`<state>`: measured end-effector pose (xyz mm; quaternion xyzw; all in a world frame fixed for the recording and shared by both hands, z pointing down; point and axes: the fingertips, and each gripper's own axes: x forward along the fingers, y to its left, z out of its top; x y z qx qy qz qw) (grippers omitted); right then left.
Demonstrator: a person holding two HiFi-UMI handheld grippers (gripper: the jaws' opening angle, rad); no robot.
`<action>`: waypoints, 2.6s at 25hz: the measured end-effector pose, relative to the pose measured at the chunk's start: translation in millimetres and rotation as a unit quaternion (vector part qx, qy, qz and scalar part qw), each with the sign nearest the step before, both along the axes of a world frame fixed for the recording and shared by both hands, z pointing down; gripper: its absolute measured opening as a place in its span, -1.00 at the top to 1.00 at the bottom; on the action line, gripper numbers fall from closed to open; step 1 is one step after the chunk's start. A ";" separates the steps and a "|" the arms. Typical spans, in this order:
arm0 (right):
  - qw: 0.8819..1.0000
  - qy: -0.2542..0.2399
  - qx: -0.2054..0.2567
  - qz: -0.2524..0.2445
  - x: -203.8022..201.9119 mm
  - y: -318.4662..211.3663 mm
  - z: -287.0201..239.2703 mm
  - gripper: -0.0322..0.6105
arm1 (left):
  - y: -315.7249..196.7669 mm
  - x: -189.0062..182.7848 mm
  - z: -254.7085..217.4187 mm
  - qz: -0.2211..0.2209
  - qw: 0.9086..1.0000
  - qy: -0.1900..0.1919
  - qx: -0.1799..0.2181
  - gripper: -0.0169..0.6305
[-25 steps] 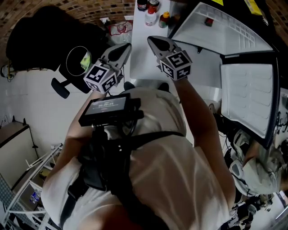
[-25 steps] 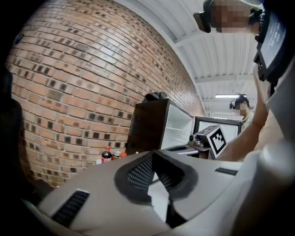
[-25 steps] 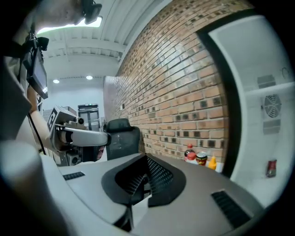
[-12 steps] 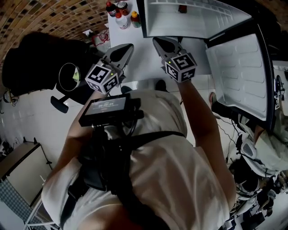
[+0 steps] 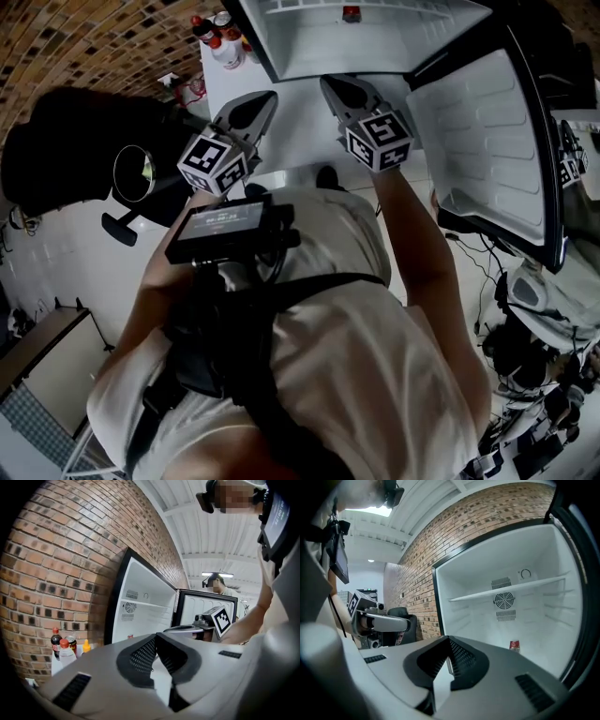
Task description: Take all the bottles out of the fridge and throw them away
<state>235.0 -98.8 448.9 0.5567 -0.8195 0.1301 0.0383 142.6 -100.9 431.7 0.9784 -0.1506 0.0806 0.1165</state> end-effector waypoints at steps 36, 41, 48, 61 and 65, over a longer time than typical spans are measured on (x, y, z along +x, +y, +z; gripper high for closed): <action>1.000 -0.008 0.006 0.018 21.2 24.0 0.7 0.90 | 22.3 36.3 -14.4 0.028 0.999 0.021 0.023 0.93; 1.000 -0.009 0.006 0.023 23.6 26.1 4.3 0.90 | 23.2 38.9 -12.4 0.032 0.999 0.021 0.027 0.93; 1.000 -0.011 0.009 0.023 24.8 23.7 2.4 0.90 | 21.3 38.4 -17.1 0.034 0.999 0.014 0.034 0.94; 1.000 -0.016 0.009 0.001 13.7 12.9 5.7 0.90 | 16.2 28.2 -14.4 0.012 0.999 0.005 0.033 0.94; 1.000 -0.016 0.008 0.001 15.2 14.3 3.2 0.90 | 17.1 31.1 -19.2 0.013 0.999 0.007 0.034 0.94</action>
